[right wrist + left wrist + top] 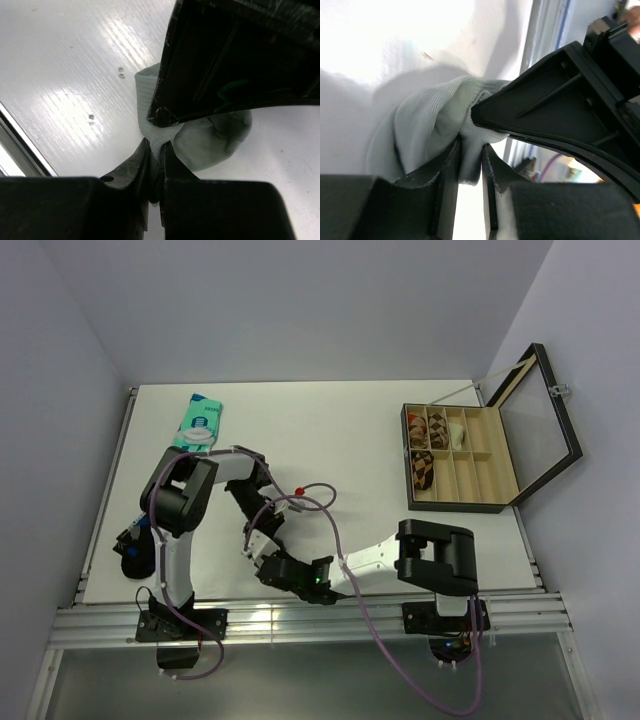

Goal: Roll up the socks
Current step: Roll the sock at the center of the board.

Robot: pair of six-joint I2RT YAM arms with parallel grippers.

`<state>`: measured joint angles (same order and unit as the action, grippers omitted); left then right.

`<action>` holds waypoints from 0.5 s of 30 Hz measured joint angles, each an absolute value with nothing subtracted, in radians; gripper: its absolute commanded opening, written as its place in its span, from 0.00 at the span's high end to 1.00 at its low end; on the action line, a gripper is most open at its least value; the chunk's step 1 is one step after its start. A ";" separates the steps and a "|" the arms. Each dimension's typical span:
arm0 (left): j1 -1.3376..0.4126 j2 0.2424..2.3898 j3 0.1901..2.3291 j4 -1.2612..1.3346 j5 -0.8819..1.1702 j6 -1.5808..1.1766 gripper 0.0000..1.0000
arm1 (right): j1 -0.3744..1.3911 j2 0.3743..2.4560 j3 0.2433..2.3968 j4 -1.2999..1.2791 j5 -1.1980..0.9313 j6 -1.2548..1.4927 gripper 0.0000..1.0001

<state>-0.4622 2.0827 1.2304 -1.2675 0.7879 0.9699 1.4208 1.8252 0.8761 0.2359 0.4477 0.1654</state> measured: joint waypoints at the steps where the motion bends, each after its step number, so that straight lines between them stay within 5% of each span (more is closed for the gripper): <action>1: -0.463 2.067 1.230 -1.251 0.788 0.963 0.69 | 1.415 1.819 0.872 0.231 0.439 0.174 1.00; 5: -0.463 2.004 1.231 -1.186 0.801 0.926 0.62 | 1.383 1.769 0.831 0.215 0.373 0.214 1.00; 15: -0.418 1.855 1.178 -0.998 0.818 0.815 0.65 | 1.287 1.697 0.781 0.185 0.178 0.290 1.00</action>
